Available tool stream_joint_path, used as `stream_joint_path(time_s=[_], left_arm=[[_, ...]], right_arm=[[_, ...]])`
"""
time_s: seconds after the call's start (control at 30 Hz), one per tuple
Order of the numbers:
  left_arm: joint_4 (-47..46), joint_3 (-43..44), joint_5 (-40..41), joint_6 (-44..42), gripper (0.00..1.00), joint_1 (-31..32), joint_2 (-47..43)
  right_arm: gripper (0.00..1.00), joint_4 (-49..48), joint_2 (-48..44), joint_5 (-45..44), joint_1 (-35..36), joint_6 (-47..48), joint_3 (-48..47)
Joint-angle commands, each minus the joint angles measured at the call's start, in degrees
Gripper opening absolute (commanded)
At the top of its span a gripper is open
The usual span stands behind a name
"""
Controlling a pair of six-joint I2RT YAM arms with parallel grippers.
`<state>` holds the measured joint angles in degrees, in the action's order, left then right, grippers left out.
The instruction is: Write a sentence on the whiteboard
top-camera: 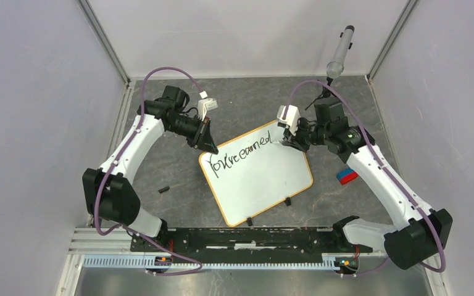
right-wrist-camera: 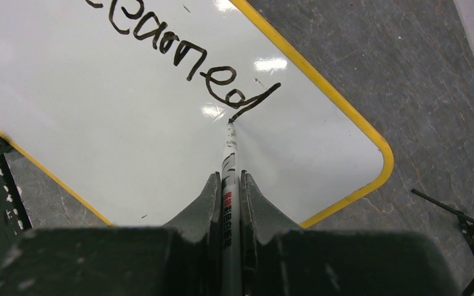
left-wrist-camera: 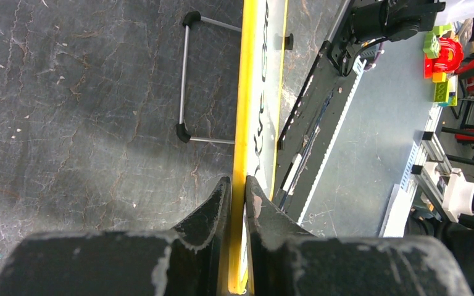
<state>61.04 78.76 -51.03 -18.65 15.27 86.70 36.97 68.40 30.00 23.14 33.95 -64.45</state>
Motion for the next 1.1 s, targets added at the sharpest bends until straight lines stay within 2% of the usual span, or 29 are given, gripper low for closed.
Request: stream_joint_path(time_s=[0.0, 0.2, 0.5, 0.63, 0.93, 1.07], left_arm=[[1.4, 2.5, 2.3, -4.7, 0.02, 0.4, 1.7], [6.1, 6.1, 3.1, -8.9, 0.02, 0.4, 4.8], [6.4, 7.8, 6.3, -10.3, 0.03, 0.4, 6.5], [6.3, 7.7, 5.8, -9.4, 0.12, 0.4, 5.5], [3.6, 4.6, 5.3, -5.1, 0.47, -0.1, -1.5], [2.5, 2.6, 5.7, -4.2, 0.52, -0.8, -3.2]], right_arm=[[0.00, 2.1, -0.9, 3.5, -0.1, 1.2, -4.3], [0.00, 4.5, 0.0, 7.9, 0.3, 2.0, -6.5], [0.00, 5.1, -0.1, 11.8, 3.7, 2.0, -6.7], [0.00, 3.0, -0.6, 12.1, 6.4, 0.4, -4.9], [0.00, -5.0, -1.3, 9.9, 14.0, -6.5, -0.3], [0.00, -8.6, -2.1, 7.0, 17.4, -8.2, 2.6]])
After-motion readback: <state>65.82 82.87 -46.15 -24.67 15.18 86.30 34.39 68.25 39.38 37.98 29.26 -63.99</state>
